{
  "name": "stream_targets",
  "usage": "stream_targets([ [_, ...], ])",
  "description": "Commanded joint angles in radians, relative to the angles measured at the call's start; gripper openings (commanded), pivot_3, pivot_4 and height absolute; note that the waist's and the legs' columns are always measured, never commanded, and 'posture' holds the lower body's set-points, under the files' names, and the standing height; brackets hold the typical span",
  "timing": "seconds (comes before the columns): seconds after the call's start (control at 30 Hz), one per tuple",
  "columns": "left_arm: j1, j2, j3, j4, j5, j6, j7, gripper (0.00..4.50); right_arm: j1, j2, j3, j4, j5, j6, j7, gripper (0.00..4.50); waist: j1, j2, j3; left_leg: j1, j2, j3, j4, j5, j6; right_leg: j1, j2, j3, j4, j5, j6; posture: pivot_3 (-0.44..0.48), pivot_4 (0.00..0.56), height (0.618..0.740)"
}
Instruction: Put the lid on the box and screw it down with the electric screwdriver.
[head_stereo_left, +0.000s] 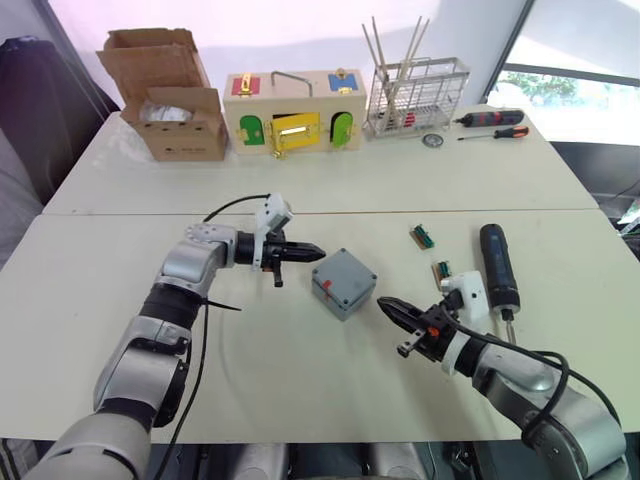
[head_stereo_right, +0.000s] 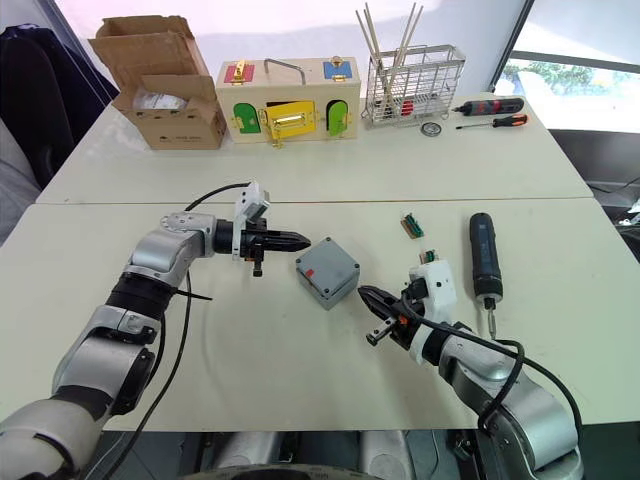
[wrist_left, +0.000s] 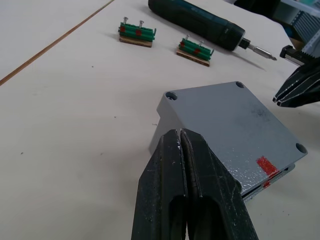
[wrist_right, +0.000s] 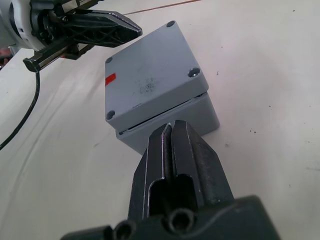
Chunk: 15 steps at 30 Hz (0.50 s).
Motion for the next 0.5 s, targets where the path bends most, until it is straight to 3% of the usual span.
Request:
stream_targets([
  [0.03, 0.015, -0.004, -0.01, -0.037, 0.011, -0.01, -0.003, 0.0, -0.028, 0.008, -0.022, -0.037, 0.024, 0.001, -0.009, 0.04, 0.0, 0.0, 0.0, 0.0, 0.0, 0.0, 0.0, 0.0, 0.0, 0.0, 0.0, 0.0, 0.0, 0.0, 0.0, 0.0, 0.15, 0.73],
  [0.5, 0.013, -0.014, 0.008, -0.022, 0.02, -0.021, 0.035, 0.0, -0.041, -0.003, 0.006, -0.018, 0.014, -0.006, 0.01, 0.04, 0.0, 0.0, 0.0, 0.0, 0.0, 0.0, 0.0, 0.0, 0.0, 0.0, 0.0, 0.0, 0.0, 0.0, 0.0, 0.0, 0.15, 0.73],
])
